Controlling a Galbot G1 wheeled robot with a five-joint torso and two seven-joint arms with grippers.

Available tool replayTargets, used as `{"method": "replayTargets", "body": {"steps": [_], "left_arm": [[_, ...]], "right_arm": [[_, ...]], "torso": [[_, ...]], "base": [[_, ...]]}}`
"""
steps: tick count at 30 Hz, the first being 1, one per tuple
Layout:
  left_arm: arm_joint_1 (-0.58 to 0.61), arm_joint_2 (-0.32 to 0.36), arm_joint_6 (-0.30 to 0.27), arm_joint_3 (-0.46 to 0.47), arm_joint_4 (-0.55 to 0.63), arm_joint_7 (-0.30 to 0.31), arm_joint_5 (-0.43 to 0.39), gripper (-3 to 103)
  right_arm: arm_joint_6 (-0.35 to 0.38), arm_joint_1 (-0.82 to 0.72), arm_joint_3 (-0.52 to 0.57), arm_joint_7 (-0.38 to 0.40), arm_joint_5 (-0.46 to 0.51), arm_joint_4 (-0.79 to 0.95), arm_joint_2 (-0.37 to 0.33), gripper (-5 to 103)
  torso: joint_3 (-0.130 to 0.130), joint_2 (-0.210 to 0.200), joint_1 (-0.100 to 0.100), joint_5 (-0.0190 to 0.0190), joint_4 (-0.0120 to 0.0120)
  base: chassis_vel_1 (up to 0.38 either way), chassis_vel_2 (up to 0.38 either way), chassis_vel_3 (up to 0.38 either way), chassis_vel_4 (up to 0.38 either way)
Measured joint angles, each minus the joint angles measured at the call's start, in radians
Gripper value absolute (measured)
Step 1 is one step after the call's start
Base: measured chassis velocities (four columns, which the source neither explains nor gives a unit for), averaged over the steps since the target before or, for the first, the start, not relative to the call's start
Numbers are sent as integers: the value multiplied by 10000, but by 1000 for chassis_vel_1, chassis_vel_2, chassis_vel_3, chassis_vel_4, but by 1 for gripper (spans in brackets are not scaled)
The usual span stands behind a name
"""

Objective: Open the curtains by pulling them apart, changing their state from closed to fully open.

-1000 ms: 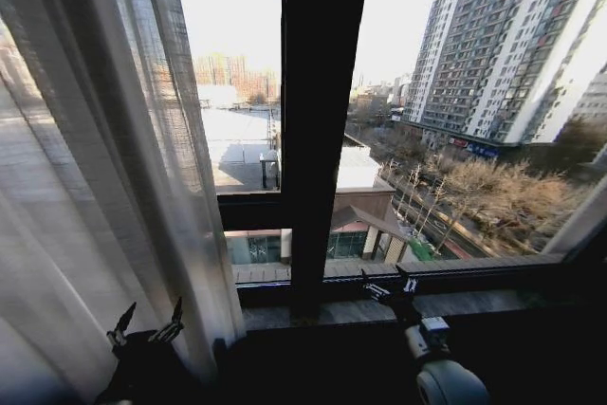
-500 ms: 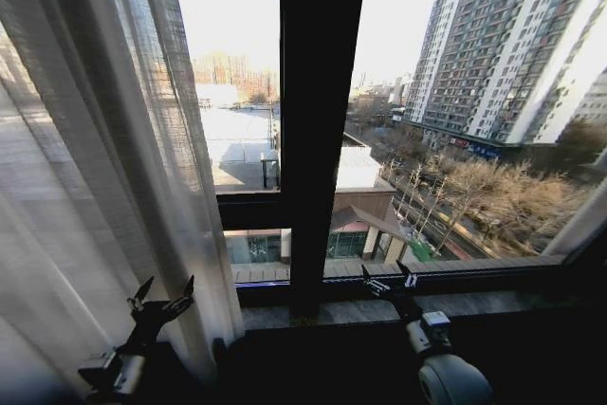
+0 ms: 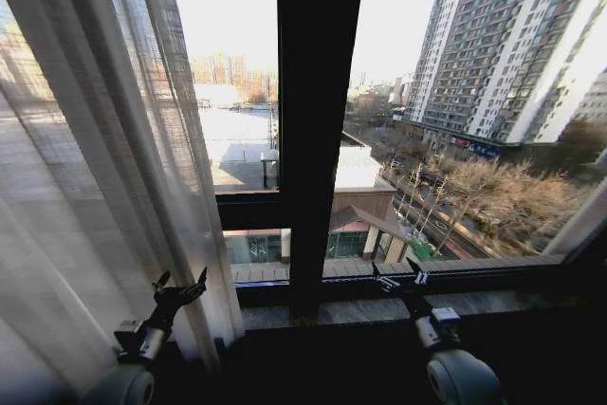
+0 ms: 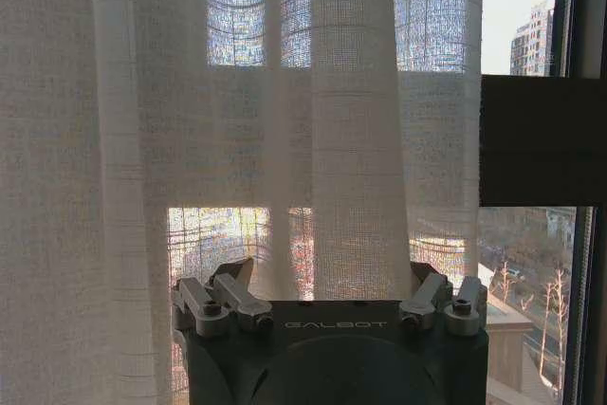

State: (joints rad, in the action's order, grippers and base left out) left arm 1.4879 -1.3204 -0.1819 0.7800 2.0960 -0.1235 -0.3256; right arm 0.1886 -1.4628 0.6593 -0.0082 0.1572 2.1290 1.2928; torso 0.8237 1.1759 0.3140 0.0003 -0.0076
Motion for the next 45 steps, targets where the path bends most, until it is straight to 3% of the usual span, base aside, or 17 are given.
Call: {"method": "replayTargets", "body": {"steps": [3, 5, 8, 10, 12, 14, 20, 22, 24, 45], "left_arm": [[-12, -34, 16, -17, -65, -41, -3, 68], [9, -46, 20, -17, -66, -69, -4, 68], [154, -58, 37, 67, -59, -400, -14, 52], [183, -58, 39, 81, -49, -430, -14, 52], [287, -57, 72, 140, -7, -473, -18, 36], [306, -58, 76, 148, 3, -477, -19, 36], [498, -28, 128, 249, 214, -494, -31, 9], [508, -26, 129, 255, 228, -494, -32, 9], [599, -18, 150, 302, 288, -494, -36, 0], [971, -160, 348, 366, 472, -688, 30, 0]], "right_arm": [[18, 161, -43, 32, -10, 0, -19, 100], [25, 196, -51, 71, -10, 1, -28, 100], [32, 290, -102, 172, 44, 14, -33, 100], [32, 293, -107, 175, 51, 19, -27, 100], [35, 296, -155, 178, 67, 34, 42, 100], [36, 290, -173, 178, 68, 37, 64, 100], [34, 260, -224, 142, 25, 69, 163, 100], [35, 256, -221, 112, 12, 72, 163, 100], [10, 205, -143, -226, -222, 95, 157, 100], [-355, -123, -197, -526, -781, 187, 283, 100]], "torso": [[-1, 1, 0, -3, 0], [-1, 0, 0, -2, 1], [0, 0, 0, 0, 0], [-1, 0, 0, -1, 0], [-1, 1, 0, -1, 0], [-1, 1, 0, -2, 1], [-1, 0, 0, -1, 0], [-1, 0, 0, -1, 0], [-1, 1, 0, -1, 0], [-1, 1, -1, -2, 0]], "base": [[0, 0, 0, 0], [0, 0, 0, 0], [0, 0, 0, 0], [0, 0, 0, 0], [0, 0, 0, 0], [0, 0, 0, 0], [0, 0, 0, 0], [0, 0, 0, 0], [0, 0, 0, 0], [69, 74, -69, -80]]}}
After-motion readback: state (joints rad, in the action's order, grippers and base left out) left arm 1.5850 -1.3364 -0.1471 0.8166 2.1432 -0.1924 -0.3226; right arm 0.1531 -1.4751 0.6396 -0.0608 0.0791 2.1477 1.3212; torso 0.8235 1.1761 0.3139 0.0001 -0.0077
